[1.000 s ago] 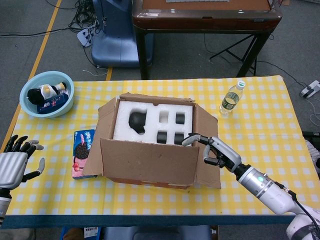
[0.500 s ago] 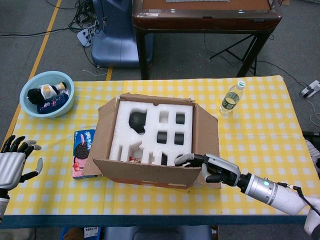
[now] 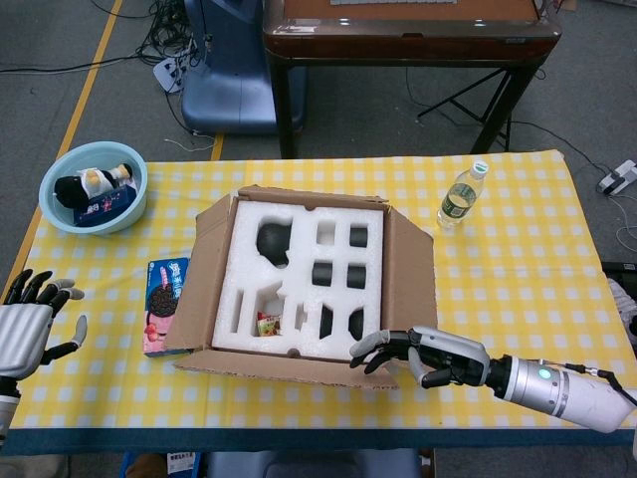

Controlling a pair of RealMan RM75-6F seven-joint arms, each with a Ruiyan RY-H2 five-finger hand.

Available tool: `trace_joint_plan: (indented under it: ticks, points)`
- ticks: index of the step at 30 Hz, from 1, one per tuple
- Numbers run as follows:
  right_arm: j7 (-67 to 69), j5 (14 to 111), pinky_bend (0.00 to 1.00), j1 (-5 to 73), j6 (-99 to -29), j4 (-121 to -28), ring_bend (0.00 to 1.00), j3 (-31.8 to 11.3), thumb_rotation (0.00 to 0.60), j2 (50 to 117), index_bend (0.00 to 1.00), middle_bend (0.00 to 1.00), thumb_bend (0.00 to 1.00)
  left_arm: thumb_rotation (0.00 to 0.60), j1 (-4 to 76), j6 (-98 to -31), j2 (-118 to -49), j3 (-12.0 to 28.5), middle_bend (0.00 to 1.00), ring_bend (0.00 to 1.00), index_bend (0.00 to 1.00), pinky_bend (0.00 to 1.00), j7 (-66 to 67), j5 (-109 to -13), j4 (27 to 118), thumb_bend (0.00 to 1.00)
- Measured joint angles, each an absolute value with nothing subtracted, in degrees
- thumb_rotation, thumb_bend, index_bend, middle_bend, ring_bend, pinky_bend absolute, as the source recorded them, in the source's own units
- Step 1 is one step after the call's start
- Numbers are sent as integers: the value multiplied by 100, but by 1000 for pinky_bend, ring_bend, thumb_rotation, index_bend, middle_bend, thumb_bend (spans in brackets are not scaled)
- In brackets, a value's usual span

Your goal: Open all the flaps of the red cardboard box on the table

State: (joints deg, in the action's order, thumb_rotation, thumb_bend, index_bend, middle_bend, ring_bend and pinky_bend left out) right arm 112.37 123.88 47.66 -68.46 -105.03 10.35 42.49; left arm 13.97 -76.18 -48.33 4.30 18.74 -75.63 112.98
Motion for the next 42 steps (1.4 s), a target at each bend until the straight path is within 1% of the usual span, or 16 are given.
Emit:
trace_joint_plan:
  ticks: [6, 10, 14, 17, 20, 25, 29, 33, 36, 39, 42]
  points:
    - [11344, 12395, 215, 4936, -6934, -10463, 93, 1248, 600, 4296, 199, 247, 1000, 252, 1382, -7644, -4807, 428, 233, 95, 394, 0, 1892, -7568, 11329, 507]
    - [11118, 12290, 215, 4951, -6911, -10460, 93, 1274, 600, 4287, 199, 247, 1000, 251, 1380, -7642, -4801, 429, 233, 95, 394, 0, 1891, -7554, 11328, 507]
    - [10499, 12029, 215, 4893, -6802, -10523, 93, 1262, 600, 4238, 199, 247, 1000, 252, 1387, -7643, -4802, 448, 233, 96, 395, 0, 1881, -7522, 11307, 507]
    - [9730, 11729, 216, 4789, -6666, -10607, 93, 1218, 600, 4192, 199, 247, 1000, 253, 1397, -7628, -4813, 460, 233, 96, 394, 0, 1878, -7476, 11276, 507]
    - [8689, 11340, 216, 4626, -6546, -10702, 93, 1143, 600, 4166, 199, 247, 987, 253, 1401, -7607, -4834, 469, 233, 96, 392, 0, 1866, -7403, 11233, 507]
    - [6430, 10514, 216, 4208, -6486, -10864, 93, 967, 600, 4212, 199, 247, 882, 252, 1376, -7625, -4890, 483, 232, 96, 383, 0, 1828, -7284, 11138, 507]
    - [4545, 9877, 216, 3789, -6631, -10931, 93, 818, 600, 4351, 199, 241, 839, 255, 1317, -7705, -4968, 487, 229, 96, 361, 0, 1795, -7195, 11040, 507]
    - [2616, 9259, 216, 3244, -7011, -10905, 93, 659, 600, 4617, 199, 235, 817, 260, 1228, -7874, -5087, 486, 218, 95, 329, 0, 1784, -7162, 10912, 507]
    - [1460, 8897, 215, 2804, -7415, -10816, 93, 550, 600, 4856, 199, 234, 816, 331, 1141, -8045, -5197, 476, 210, 95, 316, 0, 1805, -7171, 10798, 507]
    - [568, 8646, 216, 2324, -7917, -10672, 93, 453, 600, 5123, 199, 234, 816, 337, 1053, -8196, -5305, 452, 207, 94, 315, 0, 1810, -7246, 10699, 507]
    - [67, 8491, 216, 1853, -8398, -10508, 93, 378, 600, 5385, 199, 234, 816, 339, 977, -8335, -5402, 422, 205, 93, 315, 0, 1826, -7350, 10617, 507]
